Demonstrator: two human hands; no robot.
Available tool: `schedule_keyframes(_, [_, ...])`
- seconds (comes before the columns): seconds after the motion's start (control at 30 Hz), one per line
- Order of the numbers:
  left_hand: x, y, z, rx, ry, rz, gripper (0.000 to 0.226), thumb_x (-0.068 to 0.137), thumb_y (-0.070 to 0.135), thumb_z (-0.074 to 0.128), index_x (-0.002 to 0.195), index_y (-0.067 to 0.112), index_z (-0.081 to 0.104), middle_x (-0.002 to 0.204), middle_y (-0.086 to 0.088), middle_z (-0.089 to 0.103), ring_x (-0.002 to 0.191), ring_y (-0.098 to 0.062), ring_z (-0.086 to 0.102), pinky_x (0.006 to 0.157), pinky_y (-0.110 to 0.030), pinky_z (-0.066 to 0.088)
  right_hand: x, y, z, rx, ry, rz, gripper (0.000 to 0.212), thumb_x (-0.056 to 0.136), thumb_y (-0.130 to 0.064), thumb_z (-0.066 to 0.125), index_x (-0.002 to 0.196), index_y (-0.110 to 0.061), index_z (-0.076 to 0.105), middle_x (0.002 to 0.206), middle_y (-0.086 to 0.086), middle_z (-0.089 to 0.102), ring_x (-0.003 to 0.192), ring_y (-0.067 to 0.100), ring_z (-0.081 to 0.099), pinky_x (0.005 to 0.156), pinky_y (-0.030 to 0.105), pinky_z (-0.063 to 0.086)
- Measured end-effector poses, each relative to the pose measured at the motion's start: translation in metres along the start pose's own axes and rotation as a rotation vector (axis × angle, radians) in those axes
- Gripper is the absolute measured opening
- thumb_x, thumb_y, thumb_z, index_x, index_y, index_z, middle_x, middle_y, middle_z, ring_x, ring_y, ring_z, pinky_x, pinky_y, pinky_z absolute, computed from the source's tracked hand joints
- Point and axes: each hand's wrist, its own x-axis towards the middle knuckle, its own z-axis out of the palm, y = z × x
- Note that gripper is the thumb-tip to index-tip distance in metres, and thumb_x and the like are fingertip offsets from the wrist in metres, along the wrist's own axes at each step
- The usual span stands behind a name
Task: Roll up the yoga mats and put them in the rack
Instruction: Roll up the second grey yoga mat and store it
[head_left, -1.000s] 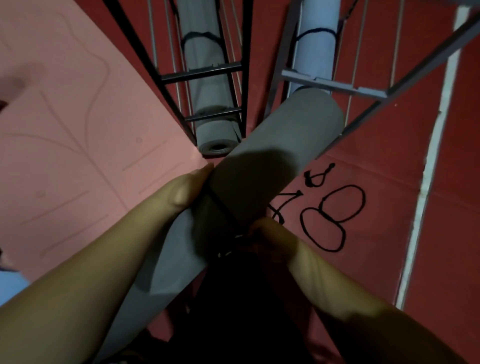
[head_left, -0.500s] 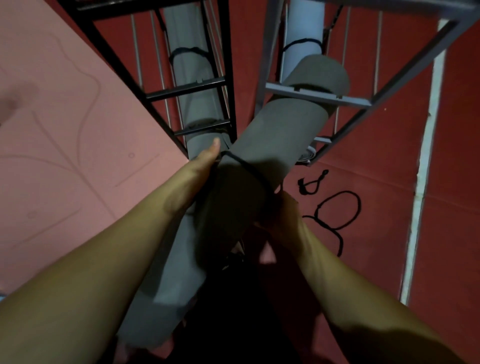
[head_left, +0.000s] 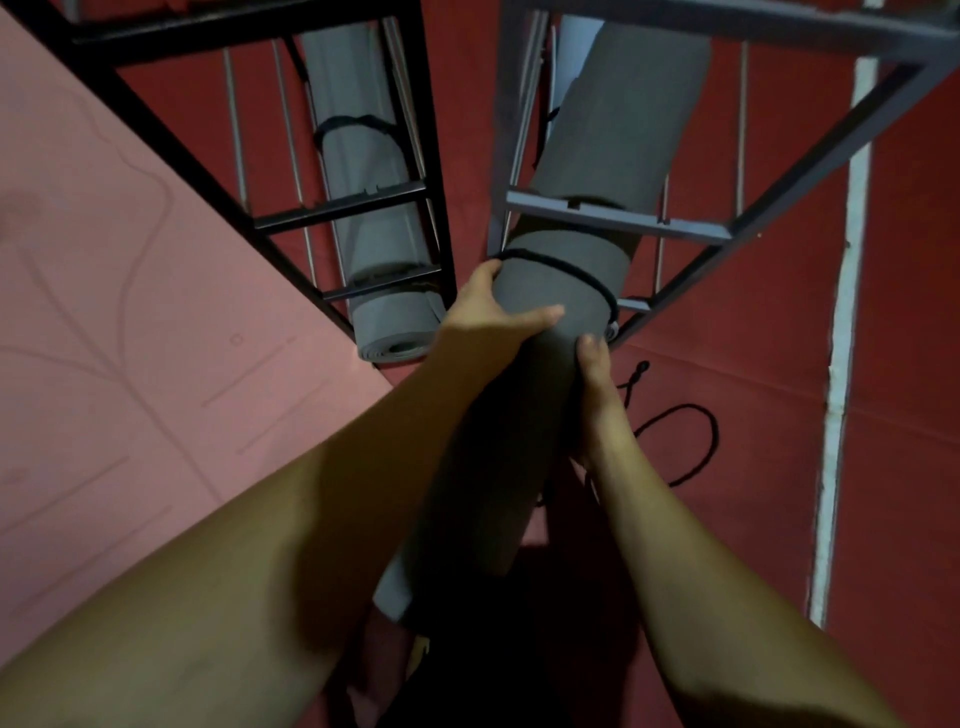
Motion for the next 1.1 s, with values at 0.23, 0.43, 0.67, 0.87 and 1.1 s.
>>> schedule_keyframes(0.23, [-0.04, -0.049, -0.032, -0.197, -0.182, -0.169, 0.088, 0.075, 0.047, 0.075, 0.147, 0.023, 0.03, 0.139, 0.001, 0.05, 0.093, -0.005, 0.065, 0.075, -0.018, 0.053, 0.033, -0.028, -0.009, -0.071, 0.027, -0.08, 0.119, 0.044, -0.079, 0.081, 0.147, -0.042, 0.035, 0.151, 0.002, 0.044, 0.129, 0.026, 0.052, 0.106, 0.053, 0.044])
schedule_keyframes(0.43, [-0.058, -0.075, -0.022, -0.191, -0.353, -0.325, 0.117, 0.049, 0.062, 0.083, 0.148, 0.039, 0.026, 0.136, -0.004, 0.056, 0.111, -0.025, 0.066, 0.092, -0.041, 0.056, 0.034, -0.047, -0.016, -0.006, 0.01, -0.086, 0.111, 0.053, -0.073, 0.083, 0.148, -0.038, 0.037, 0.144, 0.004, 0.052, 0.125, 0.027, 0.057, 0.104, 0.054, 0.045])
schedule_keyframes(0.67, [-0.071, -0.055, 0.007, -0.142, -0.139, -0.292, 0.122, 0.049, 0.074, 0.079, 0.151, 0.033, 0.026, 0.142, -0.005, 0.05, 0.115, -0.028, 0.06, 0.1, -0.049, 0.051, -0.093, 0.004, -0.029, -0.11, -0.041, 0.062, 0.103, 0.054, -0.072, 0.08, 0.143, -0.04, 0.041, 0.132, -0.002, 0.063, 0.116, 0.02, 0.064, 0.099, 0.046, 0.051])
schedule_keyframes(0.87, [-0.066, -0.03, 0.022, -0.002, -0.031, -0.109, 0.092, 0.075, 0.067, 0.066, 0.15, 0.025, 0.031, 0.141, -0.003, 0.053, 0.116, -0.021, 0.059, 0.093, -0.033, 0.049, -0.092, -0.016, -0.028, -0.079, -0.029, -0.087, 0.075, 0.07, -0.043, 0.082, 0.137, -0.03, 0.051, 0.124, 0.001, 0.068, 0.11, 0.019, 0.067, 0.093, 0.038, 0.055])
schedule_keyframes(1.1, [-0.033, -0.005, 0.015, -0.184, -0.081, -0.063, 0.118, 0.061, 0.06, 0.084, 0.153, 0.019, 0.023, 0.125, 0.012, 0.047, 0.104, -0.008, 0.056, 0.089, -0.026, 0.049, -0.027, -0.08, -0.015, -0.127, 0.05, -0.18, 0.042, 0.095, -0.034, 0.06, 0.134, -0.022, 0.05, 0.114, -0.002, 0.069, 0.094, 0.01, 0.071, 0.08, 0.03, 0.057])
